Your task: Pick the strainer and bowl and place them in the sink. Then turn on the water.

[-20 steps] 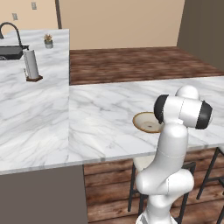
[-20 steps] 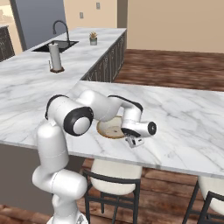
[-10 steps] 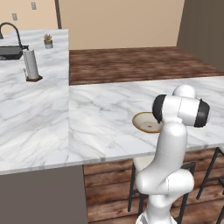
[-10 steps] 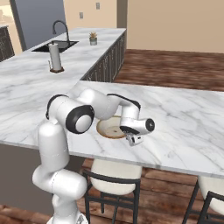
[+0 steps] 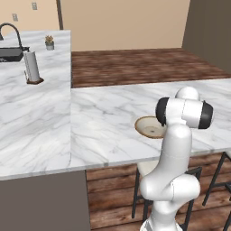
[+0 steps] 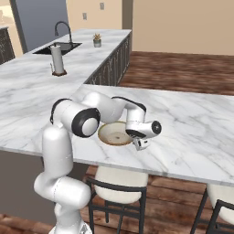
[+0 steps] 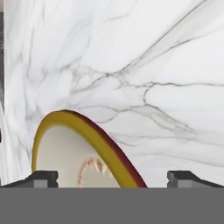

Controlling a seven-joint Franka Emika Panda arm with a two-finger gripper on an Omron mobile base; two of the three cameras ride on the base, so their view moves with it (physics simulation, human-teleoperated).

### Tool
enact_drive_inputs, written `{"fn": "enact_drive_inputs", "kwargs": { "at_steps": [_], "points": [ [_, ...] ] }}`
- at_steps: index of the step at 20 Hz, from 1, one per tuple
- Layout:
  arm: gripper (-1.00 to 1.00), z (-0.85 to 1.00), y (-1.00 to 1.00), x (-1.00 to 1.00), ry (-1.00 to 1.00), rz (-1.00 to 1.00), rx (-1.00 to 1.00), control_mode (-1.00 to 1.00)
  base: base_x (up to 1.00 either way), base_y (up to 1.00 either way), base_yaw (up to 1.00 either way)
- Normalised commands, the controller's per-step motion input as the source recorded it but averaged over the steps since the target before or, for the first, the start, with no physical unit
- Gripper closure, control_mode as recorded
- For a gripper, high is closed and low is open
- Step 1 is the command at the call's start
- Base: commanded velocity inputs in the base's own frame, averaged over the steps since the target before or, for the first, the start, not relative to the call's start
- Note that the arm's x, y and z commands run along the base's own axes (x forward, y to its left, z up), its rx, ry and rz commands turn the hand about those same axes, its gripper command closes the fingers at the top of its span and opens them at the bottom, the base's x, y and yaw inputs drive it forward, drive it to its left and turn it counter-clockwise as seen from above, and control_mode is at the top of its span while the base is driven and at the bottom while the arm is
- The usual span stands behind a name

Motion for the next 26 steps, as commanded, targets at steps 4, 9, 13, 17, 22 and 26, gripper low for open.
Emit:
{"fn": "enact_drive_inputs", "kwargs": {
  "at_steps": [4, 9, 13, 17, 22, 26],
  "points": [
    [-1.0, -0.23, 0.0, 0.01, 0.0, 0.0, 0.0, -1.0, 0.0, 0.0, 0.0],
    [-1.0, -0.28, 0.0, 0.0, 0.0, 0.0, 0.0, -1.0, 0.0, 0.0, 0.0],
    [-1.0, -0.34, 0.0, 0.0, 0.0, 0.01, 0.0, -1.0, 0.0, 0.0, 0.0],
    [-1.0, -0.46, 0.0, 0.0, 0.0, 0.05, 0.0, -1.0, 0.0, 0.0, 0.0],
    [-1.0, -0.45, -0.02, 0.0, -0.01, 0.12, 0.01, -1.0, 0.0, 0.0, 0.0],
    [-1.0, -0.4, -0.05, -0.06, -0.05, 0.22, 0.03, -1.0, 0.0, 0.0, 0.0]
  ]
}}
